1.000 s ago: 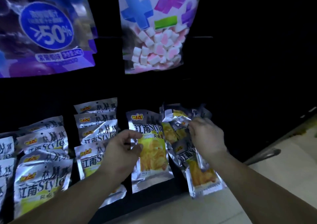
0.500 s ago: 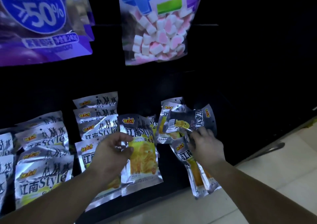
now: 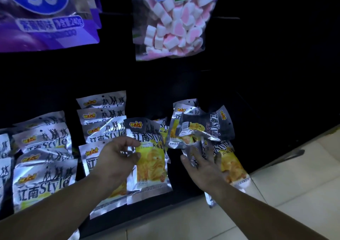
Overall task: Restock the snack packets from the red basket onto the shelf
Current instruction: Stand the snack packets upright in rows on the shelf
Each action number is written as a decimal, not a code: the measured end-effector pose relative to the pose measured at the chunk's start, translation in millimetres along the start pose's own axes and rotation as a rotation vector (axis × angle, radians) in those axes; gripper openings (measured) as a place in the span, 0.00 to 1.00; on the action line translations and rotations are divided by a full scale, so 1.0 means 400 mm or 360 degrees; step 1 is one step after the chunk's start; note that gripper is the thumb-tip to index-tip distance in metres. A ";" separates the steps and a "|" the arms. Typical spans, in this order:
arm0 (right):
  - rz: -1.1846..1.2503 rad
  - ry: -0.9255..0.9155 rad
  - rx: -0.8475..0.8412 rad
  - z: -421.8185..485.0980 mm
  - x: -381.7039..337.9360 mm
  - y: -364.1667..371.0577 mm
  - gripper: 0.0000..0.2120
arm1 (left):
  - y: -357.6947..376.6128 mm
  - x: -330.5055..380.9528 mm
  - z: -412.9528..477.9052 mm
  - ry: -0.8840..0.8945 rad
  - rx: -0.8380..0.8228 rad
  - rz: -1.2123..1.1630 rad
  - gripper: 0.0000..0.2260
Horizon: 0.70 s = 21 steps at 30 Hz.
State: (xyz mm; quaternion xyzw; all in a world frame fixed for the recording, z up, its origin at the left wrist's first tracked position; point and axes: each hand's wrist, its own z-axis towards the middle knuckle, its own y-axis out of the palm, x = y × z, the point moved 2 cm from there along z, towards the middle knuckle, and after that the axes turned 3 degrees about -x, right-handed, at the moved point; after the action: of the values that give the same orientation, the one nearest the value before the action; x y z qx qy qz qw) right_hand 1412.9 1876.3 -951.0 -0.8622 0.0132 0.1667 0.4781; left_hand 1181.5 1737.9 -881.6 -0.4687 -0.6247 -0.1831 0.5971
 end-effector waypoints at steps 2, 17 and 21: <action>0.0059 0.0015 -0.0011 0.014 0.010 -0.002 0.38 | 0.008 -0.004 0.002 -0.0005 -0.0032 -0.0007 0.11; 0.0207 -0.0673 0.0221 -0.029 -0.123 0.047 0.18 | -0.077 -0.013 -0.015 -0.0069 0.0047 -0.0007 0.13; 0.0022 -0.0874 0.0116 0.082 -0.181 0.084 0.17 | -0.120 -0.011 -0.009 -0.0078 0.0105 -0.0106 0.12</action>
State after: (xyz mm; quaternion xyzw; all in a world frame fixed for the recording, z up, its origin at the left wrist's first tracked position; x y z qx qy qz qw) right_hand 1329.4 1875.2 -972.8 -0.7669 -0.1051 0.3968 0.4933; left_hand 1144.1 1709.9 -869.0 -0.4319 -0.6601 -0.1707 0.5904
